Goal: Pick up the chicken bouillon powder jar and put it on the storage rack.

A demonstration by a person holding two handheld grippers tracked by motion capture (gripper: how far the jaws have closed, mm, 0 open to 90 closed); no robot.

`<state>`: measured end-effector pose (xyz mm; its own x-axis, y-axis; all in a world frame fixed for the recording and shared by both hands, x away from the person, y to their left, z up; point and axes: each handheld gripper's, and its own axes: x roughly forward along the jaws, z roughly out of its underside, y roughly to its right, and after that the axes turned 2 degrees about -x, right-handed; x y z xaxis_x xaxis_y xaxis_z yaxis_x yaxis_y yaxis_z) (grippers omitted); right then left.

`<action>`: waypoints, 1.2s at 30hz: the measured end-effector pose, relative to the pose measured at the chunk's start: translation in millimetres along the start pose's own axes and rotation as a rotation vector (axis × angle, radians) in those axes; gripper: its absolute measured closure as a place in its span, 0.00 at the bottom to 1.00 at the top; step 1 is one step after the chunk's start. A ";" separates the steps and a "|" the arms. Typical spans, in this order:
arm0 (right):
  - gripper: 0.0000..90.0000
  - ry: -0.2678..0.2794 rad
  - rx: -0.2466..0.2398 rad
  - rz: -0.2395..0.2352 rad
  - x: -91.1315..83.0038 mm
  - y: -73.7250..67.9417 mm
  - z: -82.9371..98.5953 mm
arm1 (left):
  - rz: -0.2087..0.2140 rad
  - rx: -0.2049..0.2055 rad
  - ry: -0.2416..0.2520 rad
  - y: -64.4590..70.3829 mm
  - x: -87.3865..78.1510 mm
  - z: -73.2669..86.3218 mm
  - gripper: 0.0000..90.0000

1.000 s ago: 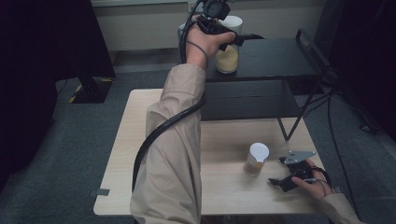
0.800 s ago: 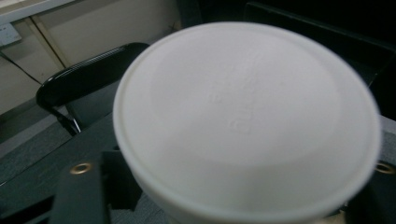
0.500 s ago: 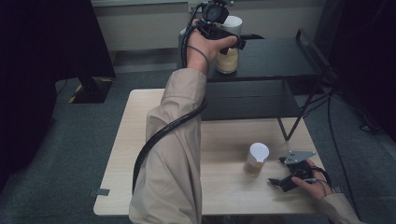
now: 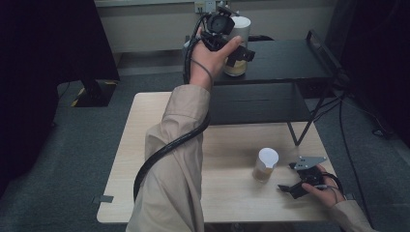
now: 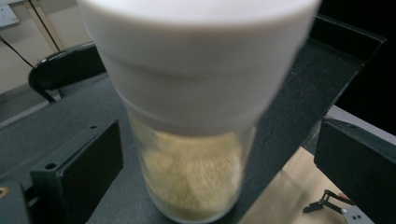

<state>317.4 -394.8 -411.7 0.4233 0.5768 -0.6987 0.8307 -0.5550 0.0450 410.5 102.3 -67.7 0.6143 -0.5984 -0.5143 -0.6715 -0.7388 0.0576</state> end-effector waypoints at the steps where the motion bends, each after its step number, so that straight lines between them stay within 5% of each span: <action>1: 0.00 0.000 0.000 0.000 0.0 0.0 0.0 | 0.004 0.004 0.002 0.7 -1.0 1.5 0.01; 14: 0.00 -0.001 -0.001 0.000 -0.1 0.0 -0.2 | 0.009 0.013 0.009 10.3 -10.8 21.1 0.02; 36: 0.00 0.000 -0.001 0.002 0.0 -0.3 -0.1 | 0.093 0.058 0.023 21.2 -12.3 57.4 0.02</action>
<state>317.2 -394.6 -411.7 0.4249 0.5757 -0.6986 0.8302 -0.5555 0.0472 365.0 111.8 -109.2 0.5568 -0.6711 -0.4895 -0.7485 -0.6609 0.0545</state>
